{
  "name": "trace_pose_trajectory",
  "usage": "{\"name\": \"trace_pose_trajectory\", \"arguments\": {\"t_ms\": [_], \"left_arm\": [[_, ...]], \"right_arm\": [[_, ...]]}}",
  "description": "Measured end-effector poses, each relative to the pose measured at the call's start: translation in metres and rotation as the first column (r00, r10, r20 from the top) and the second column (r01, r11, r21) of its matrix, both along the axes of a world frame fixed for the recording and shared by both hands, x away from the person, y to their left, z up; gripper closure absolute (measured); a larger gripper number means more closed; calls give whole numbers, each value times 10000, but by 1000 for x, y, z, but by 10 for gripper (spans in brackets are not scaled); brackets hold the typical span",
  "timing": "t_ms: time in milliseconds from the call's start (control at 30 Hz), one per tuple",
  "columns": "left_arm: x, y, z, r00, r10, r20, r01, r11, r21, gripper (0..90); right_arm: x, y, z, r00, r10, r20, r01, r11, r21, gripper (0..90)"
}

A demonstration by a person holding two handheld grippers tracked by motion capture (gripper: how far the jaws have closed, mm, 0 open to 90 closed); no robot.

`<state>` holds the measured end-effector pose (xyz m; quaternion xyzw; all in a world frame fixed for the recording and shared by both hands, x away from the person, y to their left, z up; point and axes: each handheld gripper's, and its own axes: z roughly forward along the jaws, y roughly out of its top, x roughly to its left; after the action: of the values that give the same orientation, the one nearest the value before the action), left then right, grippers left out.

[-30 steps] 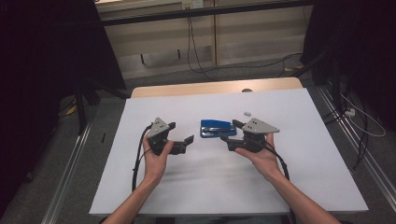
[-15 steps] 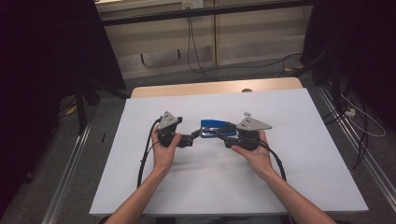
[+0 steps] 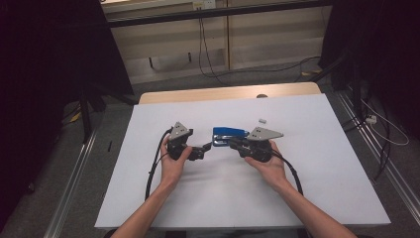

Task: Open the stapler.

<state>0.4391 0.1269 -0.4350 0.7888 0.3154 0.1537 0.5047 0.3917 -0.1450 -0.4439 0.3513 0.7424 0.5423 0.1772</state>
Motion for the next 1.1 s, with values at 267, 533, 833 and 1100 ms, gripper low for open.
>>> {"name": "trace_pose_trajectory", "arguments": {"t_ms": [267,533,833,1100], "left_arm": [[7,-4,-9,9995,118,-308,-122,9998,-141,67],[12,-13,-6,9978,267,-611,-271,9996,-58,168],[16,-10,3,9967,391,-707,-370,9988,313,483],[23,-15,-4,9945,297,-1009,-238,9980,584,806]], "right_arm": [[5,-1,-4,9998,-95,-183,92,9999,-135,900],[15,5,-2,9993,-101,-357,89,9994,-326,900],[29,20,-1,9988,155,-458,-197,9954,-933,900],[39,26,-3,9979,215,-612,-291,9915,-1266,900]]}}
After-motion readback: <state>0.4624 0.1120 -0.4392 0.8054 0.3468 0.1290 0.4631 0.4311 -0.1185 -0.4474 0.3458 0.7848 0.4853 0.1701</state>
